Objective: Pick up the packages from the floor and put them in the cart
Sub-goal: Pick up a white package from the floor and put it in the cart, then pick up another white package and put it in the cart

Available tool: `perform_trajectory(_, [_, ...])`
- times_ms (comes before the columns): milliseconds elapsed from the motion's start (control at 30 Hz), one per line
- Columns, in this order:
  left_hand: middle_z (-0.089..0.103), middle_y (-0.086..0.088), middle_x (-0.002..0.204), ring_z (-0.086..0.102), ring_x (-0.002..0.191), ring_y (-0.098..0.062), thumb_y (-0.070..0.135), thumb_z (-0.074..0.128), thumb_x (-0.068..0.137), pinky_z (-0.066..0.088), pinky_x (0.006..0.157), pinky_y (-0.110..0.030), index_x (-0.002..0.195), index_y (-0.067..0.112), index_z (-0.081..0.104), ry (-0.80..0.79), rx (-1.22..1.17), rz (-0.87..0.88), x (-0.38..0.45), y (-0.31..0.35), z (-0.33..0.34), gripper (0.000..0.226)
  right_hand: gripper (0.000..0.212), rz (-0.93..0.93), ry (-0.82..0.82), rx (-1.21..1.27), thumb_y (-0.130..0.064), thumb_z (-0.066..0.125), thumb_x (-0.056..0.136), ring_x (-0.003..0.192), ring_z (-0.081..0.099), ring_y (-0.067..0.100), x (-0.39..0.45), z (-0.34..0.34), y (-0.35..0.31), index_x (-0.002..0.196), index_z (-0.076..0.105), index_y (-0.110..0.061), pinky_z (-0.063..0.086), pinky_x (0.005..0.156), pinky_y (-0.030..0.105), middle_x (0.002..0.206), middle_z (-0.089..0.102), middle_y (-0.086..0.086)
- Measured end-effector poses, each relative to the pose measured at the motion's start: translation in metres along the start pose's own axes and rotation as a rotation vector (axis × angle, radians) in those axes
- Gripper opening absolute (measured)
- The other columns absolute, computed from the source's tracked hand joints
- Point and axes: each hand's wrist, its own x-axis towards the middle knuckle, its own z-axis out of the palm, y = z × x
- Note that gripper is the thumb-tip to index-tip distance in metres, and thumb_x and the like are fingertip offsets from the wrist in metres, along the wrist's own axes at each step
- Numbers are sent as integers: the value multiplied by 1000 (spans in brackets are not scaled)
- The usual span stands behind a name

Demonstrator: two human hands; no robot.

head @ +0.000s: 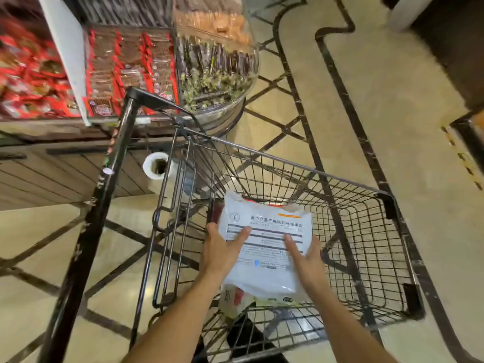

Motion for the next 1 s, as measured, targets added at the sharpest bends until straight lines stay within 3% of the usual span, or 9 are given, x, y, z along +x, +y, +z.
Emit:
perform_trajectory(133, [68,-3,116,66,99,-29,70,71,81,50,77,-37,122,22,44,103,65,-91,3,-23,26,69,97,55,-85,47,-81,73,74,116,70,24,26,7,41,145,38,-25,53,106,55,127,68,-8])
perform_trajectory(267, [67,-3,122,66,107,-31,70,70,82,54,89,-43,123,28,44,184,75,-131,-3,-38,41,65,84,73,-150,72,-63,72,84,121,66,23,31,15,53,149,41,-19,52,101,42,129,66,-7])
perform_trajectory(367, [66,-6,126,66,111,-34,79,68,74,55,92,-48,129,28,40,199,135,-94,1,-43,48,80,120,132,-187,17,-95,60,68,136,56,31,43,25,78,159,27,-26,45,115,53,155,52,3])
perform_trajectory(433, [66,-7,123,66,108,-36,89,59,64,57,89,-51,129,31,39,206,202,-75,4,-46,52,89,128,159,-208,-10,-103,50,64,139,53,35,55,27,100,161,22,-25,44,115,56,160,47,7])
perform_trajectory(533, [66,-7,115,66,102,-36,92,52,64,58,85,-52,125,32,40,228,262,-66,1,-47,58,86,118,134,-212,-80,-96,47,70,133,57,33,51,23,89,162,21,-27,45,113,53,154,54,8])
perform_trajectory(633, [61,-9,114,64,103,-36,84,58,72,58,83,-52,129,26,47,278,325,-45,-5,-44,60,82,109,143,-244,-143,-85,47,87,146,46,38,48,19,82,168,3,-26,37,120,52,166,39,13])
perform_trajectory(767, [56,-17,135,57,121,-40,64,72,82,55,92,-51,147,14,38,306,452,-7,-14,-38,57,89,102,64,-238,-332,-70,49,97,149,40,40,44,12,80,168,-7,-22,41,116,48,172,24,15])
perform_trajectory(933, [56,-16,141,54,128,-37,57,68,88,50,93,-47,147,11,48,319,859,335,-31,-18,27,77,93,-185,-241,-715,-74,38,98,158,19,42,31,1,44,168,-8,-33,35,117,53,176,4,11])
perform_trajectory(1000, [41,-19,160,40,147,-38,63,52,96,40,110,-51,159,14,36,279,1108,450,-42,0,8,82,90,-269,-229,-802,-75,34,98,159,12,42,24,-3,19,167,-7,-36,31,119,55,177,0,9])
